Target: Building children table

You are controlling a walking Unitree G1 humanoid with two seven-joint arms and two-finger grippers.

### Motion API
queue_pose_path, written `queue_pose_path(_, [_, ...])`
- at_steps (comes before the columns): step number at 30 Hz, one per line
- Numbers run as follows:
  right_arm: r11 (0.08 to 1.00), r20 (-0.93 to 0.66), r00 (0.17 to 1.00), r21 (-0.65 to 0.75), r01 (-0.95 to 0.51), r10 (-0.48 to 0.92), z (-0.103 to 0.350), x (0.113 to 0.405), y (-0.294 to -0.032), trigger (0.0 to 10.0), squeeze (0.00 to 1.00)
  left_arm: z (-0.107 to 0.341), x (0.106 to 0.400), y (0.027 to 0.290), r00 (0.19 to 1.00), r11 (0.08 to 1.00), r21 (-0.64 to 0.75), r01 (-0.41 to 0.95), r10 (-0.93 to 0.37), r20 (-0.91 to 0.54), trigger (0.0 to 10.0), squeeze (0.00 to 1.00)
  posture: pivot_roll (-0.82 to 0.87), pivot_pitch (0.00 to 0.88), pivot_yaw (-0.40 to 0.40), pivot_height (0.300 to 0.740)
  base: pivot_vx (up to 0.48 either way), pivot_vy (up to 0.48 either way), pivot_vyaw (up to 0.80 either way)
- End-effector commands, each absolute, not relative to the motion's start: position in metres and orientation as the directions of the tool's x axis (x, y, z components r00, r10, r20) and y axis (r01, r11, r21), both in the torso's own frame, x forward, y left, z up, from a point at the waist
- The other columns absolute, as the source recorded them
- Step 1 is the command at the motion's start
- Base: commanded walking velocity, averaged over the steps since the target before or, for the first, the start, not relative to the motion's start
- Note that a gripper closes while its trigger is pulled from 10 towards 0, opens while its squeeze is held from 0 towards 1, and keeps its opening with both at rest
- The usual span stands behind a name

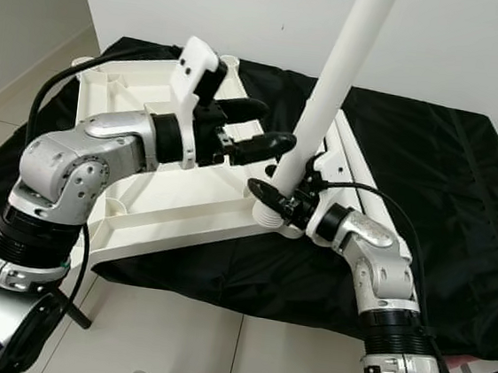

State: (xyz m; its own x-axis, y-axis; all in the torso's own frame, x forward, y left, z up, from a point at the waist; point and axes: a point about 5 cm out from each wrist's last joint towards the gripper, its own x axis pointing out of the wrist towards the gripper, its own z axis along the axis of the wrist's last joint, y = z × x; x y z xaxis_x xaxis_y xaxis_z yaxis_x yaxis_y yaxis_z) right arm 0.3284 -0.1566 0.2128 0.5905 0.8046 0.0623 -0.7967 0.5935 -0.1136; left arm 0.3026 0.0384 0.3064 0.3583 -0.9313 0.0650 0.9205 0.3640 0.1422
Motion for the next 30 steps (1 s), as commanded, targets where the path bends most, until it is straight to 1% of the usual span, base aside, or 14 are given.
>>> queue_pose_path(1, [0.575,0.058,0.572,-0.123,-0.809,0.818,0.216,0.329,-0.155,10.0,0.00,0.305,0.297,0.035,0.244,0.246,0.172,0.954,-0.969,0.037,10.0,0.00,-0.06,0.076,-0.005,0.740,0.000,0.000,0.00])
queue_pose_path(8, [0.567,0.057,0.564,-0.123,-0.815,0.824,0.216,0.330,-0.154,10.0,0.00,0.306,0.297,0.035,0.240,0.241,0.188,0.952,-0.970,0.028,10.0,0.00,-0.07,0.068,-0.002,0.740,0.000,0.000,0.00])
queue_pose_path(18, [0.554,0.062,0.551,-0.133,-0.822,0.832,0.219,0.329,-0.153,10.0,0.00,0.306,0.301,0.034,0.247,0.248,0.193,0.950,-0.969,0.026,10.0,0.00,-0.08,0.033,0.008,0.740,0.000,0.000,0.00])
queue_pose_path(23, [0.535,0.051,0.533,-0.143,-0.833,0.844,0.217,0.328,-0.152,10.0,0.00,0.309,0.305,0.034,0.260,0.260,0.191,0.947,-0.965,0.023,10.0,0.00,-0.08,0.014,0.015,0.740,0.000,0.000,0.00])
queue_pose_path(30, [0.497,0.021,0.501,-0.159,-0.853,0.865,0.215,0.325,-0.150,10.0,0.00,0.314,0.307,0.031,0.254,0.254,0.198,0.947,-0.967,0.025,10.0,0.00,-0.08,0.004,0.016,0.740,0.000,0.000,0.00])
